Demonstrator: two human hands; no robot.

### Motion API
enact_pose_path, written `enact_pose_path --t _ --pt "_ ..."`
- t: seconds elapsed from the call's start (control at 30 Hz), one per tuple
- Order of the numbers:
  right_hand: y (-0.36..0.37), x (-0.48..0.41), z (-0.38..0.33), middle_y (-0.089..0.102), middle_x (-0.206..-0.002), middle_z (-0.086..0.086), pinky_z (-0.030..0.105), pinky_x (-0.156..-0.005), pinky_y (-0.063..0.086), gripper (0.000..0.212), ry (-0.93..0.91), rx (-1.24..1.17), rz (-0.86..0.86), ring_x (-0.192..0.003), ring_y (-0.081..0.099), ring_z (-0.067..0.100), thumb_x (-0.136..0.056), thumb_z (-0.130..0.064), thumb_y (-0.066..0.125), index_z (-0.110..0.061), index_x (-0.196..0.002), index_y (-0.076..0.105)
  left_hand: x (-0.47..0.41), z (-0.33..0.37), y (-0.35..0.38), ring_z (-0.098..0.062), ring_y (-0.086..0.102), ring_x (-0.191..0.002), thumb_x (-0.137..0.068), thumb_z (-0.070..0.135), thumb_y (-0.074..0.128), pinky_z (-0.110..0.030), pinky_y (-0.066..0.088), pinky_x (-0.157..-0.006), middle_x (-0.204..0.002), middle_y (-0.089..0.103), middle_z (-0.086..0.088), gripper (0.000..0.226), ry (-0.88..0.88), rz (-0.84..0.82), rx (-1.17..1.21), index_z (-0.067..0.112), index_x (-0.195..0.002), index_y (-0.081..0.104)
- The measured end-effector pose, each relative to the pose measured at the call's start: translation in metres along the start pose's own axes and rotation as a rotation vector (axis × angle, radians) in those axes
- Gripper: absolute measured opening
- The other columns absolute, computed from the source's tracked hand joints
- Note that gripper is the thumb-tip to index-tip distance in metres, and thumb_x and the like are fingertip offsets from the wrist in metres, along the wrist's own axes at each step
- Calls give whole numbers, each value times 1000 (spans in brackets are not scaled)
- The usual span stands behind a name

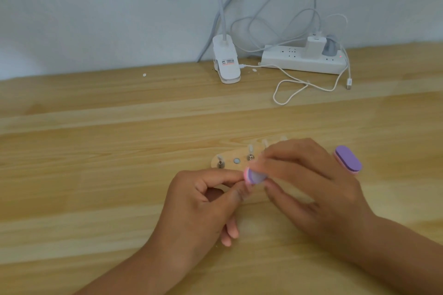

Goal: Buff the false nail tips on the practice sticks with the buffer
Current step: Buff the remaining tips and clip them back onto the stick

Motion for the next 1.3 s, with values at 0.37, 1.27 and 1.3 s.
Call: enact_pose_path --t 0.37,1.27,1.3 --pt "1 -1 1 69 -102 16 32 -88 50 27 -106 39 -25 -92 64 28 -86 9 66 -1 -110 73 3 5 2 -19 58 -35 -81 35 65 -22 43 -36 -72 70 -1 15 93 -21 -47 36 -86 79" --pt "-5 -1 -4 70 -108 10 33 -87 53 21 -141 -33 -60 -99 67 26 -104 -8 52 -10 -118 68 3 2 -1 -15 52 -34 -92 24 66 -19 39 -36 -55 62 -10 16 76 -40 -12 30 -87 79" --pt "-6 -1 -3 70 -108 9 33 -88 53 21 -152 -22 -68 -100 67 25 -104 -7 52 -10 -119 67 3 3 -1 -15 52 -34 -91 26 66 -20 39 -36 -54 62 -12 14 70 -46 -6 30 -87 79"
Point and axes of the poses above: each hand's wrist, its own x-axis away from the middle knuckle, its own y-axis out of the palm, z = x × y, the point moved 1 cm from there along -x, towards the middle knuckle
